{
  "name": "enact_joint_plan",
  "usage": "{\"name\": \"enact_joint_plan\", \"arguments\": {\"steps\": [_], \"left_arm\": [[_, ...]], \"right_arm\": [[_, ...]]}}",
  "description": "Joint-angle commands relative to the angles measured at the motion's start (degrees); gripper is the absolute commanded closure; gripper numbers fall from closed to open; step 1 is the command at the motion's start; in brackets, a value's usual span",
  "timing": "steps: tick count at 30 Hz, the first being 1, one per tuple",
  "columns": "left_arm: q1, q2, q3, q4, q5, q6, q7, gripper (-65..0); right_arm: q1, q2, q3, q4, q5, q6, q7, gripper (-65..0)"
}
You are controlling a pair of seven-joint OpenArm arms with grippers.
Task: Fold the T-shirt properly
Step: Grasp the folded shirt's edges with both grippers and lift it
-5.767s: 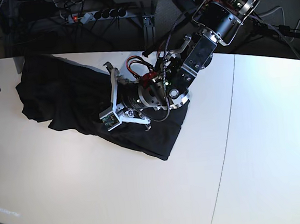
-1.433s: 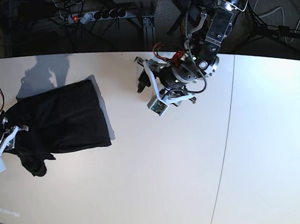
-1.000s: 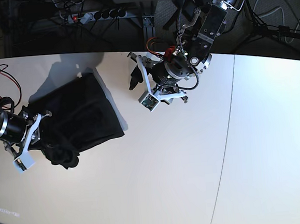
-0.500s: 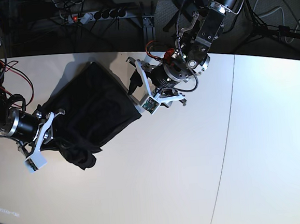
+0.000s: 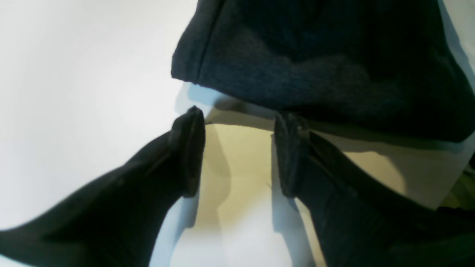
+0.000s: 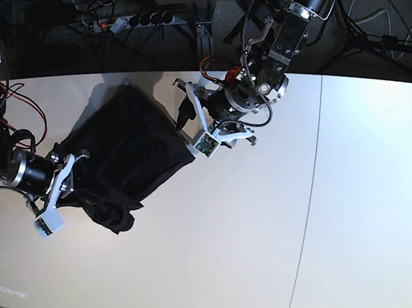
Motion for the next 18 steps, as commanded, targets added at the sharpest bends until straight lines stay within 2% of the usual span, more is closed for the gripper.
{"name": "enact_joint_plan", "arguments": {"steps": [1,12,18], "left_arm": [[0.2,-0.09,0.04,-0.28,0.37,0.44,4.37,-34.2],[0.35,2.86,0.04,-3.96,1.14,0.37,5.16,-34.1],[0.35,2.82,0.04,-6.19,1.16,0.39,4.52,-34.1]], "right_arm": [[0.92,0.68,0.31,0.94,1.79,3.06,1.09,0.0],[0.94,0.07,-8.57,1.86,-0.61,3.06,1.09,0.0],[0.92,0.07,-11.56,3.69,-0.46,3.08,0.61,0.0]]}}
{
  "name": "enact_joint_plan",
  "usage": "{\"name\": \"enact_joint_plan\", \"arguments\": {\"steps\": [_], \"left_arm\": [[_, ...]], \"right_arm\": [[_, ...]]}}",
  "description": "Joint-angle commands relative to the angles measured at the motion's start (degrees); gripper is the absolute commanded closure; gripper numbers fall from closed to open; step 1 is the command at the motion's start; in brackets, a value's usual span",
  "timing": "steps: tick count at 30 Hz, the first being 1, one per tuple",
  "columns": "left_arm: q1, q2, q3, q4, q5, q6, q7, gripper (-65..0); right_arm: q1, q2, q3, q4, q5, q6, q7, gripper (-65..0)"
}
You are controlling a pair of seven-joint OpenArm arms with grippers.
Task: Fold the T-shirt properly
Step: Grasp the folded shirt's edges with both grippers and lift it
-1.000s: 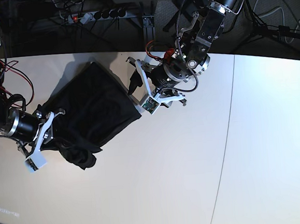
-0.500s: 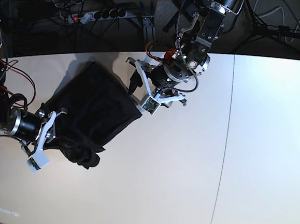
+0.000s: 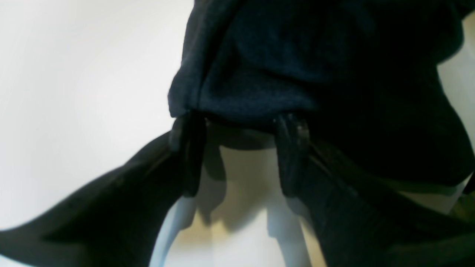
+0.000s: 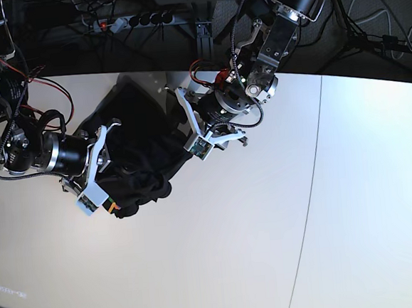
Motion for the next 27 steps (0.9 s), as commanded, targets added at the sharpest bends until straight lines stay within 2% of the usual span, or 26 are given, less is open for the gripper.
{"name": "enact_joint_plan", "arguments": {"steps": [1,7,8,12,15,22,25,26,27], "left_arm": [[0.66,-0.37,0.15,-1.49,0.9,0.63,7.58,-34.2],[0.26,-0.37,0.15,-1.46,2.43,0.63,7.48,-34.2],[0.15,-0.39,0.13,-1.46,2.4,0.63,7.61,-34.2],[-0.09,-0.39,0.07,-1.46,2.56,0.63,7.63,-34.2],[-0.13,-0.39,-0.66,-1.46,2.56,0.68,7.61,-34.2],[-0.11,-0.72,-7.04,-0.87,2.47,0.63,7.87,-34.1],[-0.11,-0.72,-10.75,1.05,2.36,0.66,8.28,-34.1],[-0.09,-0.72,-11.96,2.12,2.38,0.66,8.33,-33.6],[-0.09,-0.72,-13.05,3.28,2.36,0.66,8.46,-31.8]], "right_arm": [[0.92,0.9,-0.02,1.33,1.33,3.06,1.11,0.0],[0.9,0.9,-3.34,3.06,1.18,3.08,0.28,0.0],[0.87,0.9,-3.52,3.06,1.07,3.08,0.26,-2.3],[0.42,0.9,-3.56,3.08,1.16,3.1,0.31,-22.8],[0.46,0.9,-3.54,3.13,1.16,3.1,0.39,-30.0],[4.68,0.87,-2.99,4.22,-0.94,3.06,0.83,-29.9],[8.81,0.79,-2.36,4.2,-6.23,3.04,3.61,-29.1],[10.23,0.55,-2.19,4.15,-9.18,2.99,4.57,-25.5],[11.65,0.22,-2.14,3.96,-12.22,2.82,5.35,-19.3]]}}
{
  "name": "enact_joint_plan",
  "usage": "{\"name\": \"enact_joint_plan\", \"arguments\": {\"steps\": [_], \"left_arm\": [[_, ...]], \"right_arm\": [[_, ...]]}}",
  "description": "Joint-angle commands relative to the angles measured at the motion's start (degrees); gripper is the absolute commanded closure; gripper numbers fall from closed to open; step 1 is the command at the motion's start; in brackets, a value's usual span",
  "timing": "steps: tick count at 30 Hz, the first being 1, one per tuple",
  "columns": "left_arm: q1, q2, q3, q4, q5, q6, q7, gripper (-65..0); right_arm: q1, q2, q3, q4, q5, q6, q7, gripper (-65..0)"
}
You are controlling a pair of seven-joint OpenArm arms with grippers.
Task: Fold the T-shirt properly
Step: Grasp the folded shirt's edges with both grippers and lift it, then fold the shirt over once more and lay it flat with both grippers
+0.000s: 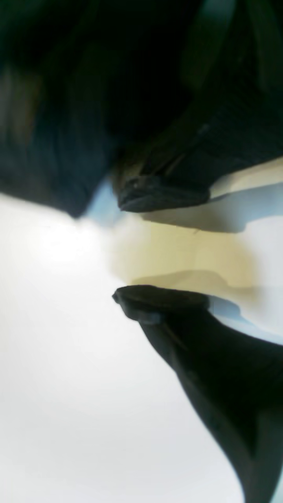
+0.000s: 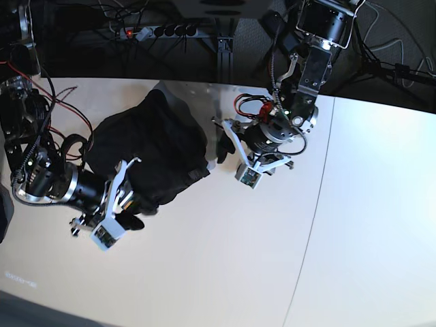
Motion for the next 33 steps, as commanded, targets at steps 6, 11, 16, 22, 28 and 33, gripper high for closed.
{"name": "enact_joint_plan", "arguments": {"steps": [6,11,16,22,28,33], "left_arm": [[0.39,-0.44,-4.46,7.91,0.85,1.05,4.85,-11.3],[2.67,-0.42,-2.89,14.86,-6.1,-1.16,6.8,-1.0],[7.23,-0.37,6.45,20.37,-9.57,-4.15,6.12,0.0],[7.19,-0.37,23.47,20.92,-1.86,-4.15,3.32,0.0],[4.46,-0.17,26.82,18.03,1.42,-3.52,0.98,0.0],[0.76,0.28,26.82,11.61,0.85,-3.5,0.68,0.0]], "right_arm": [[7.3,-2.05,0.63,-5.81,-8.9,2.62,4.35,0.0],[10.49,-5.2,0.63,-17.77,-11.58,2.64,10.71,0.0],[14.25,-9.42,0.63,-29.79,-11.61,2.69,12.07,0.0],[17.86,-13.73,0.63,-39.08,-11.65,2.91,13.53,0.0],[18.18,-17.18,0.61,-42.14,-11.8,3.1,13.25,0.0],[18.16,-18.4,0.61,-42.97,-12.44,3.1,12.63,0.0]]}}
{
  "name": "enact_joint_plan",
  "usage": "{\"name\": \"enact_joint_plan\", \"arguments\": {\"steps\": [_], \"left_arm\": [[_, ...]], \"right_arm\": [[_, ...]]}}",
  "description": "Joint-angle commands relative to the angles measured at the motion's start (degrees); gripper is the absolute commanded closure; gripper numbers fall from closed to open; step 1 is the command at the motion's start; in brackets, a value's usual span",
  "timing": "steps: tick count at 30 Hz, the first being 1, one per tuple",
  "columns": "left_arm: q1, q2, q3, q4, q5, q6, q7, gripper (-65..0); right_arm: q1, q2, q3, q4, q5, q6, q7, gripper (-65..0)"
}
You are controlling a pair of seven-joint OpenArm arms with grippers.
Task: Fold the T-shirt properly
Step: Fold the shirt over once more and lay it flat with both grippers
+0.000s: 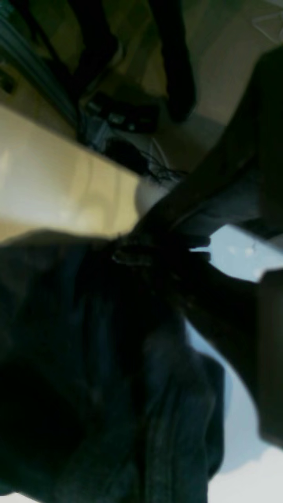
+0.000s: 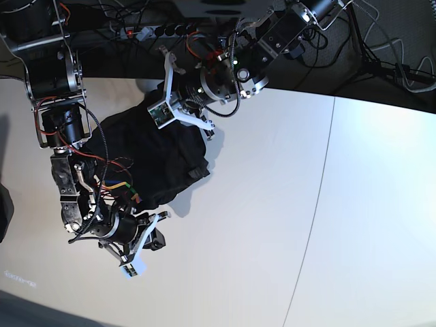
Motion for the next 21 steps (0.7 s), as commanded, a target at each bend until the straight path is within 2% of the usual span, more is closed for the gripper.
{"name": "enact_joint_plan", "arguments": {"steps": [1,6,11,15,21], "left_arm": [[-0.9,1.07,0.04,-0.07,-0.46,-0.22,-1.38,0.0],[-1.01,1.38,0.04,-1.81,-0.28,-0.24,-1.6,0.0],[-1.01,1.2,0.04,-1.88,0.42,-0.26,-1.53,0.0],[-1.36,0.92,-0.79,-1.92,2.27,-0.24,-1.57,0.0],[-4.04,-1.64,-3.32,-4.98,2.05,-0.17,-2.4,0.0]], "right_arm": [[2.05,0.46,0.48,0.68,0.5,3.1,0.96,0.0],[2.05,0.48,0.48,0.68,0.55,3.1,-2.54,0.0],[1.88,0.85,0.48,0.7,0.81,3.1,-8.31,0.0],[0.76,3.85,0.48,0.7,3.69,3.13,-8.92,0.0],[-1.49,9.77,0.48,0.83,10.58,3.13,-10.12,0.0]]}}
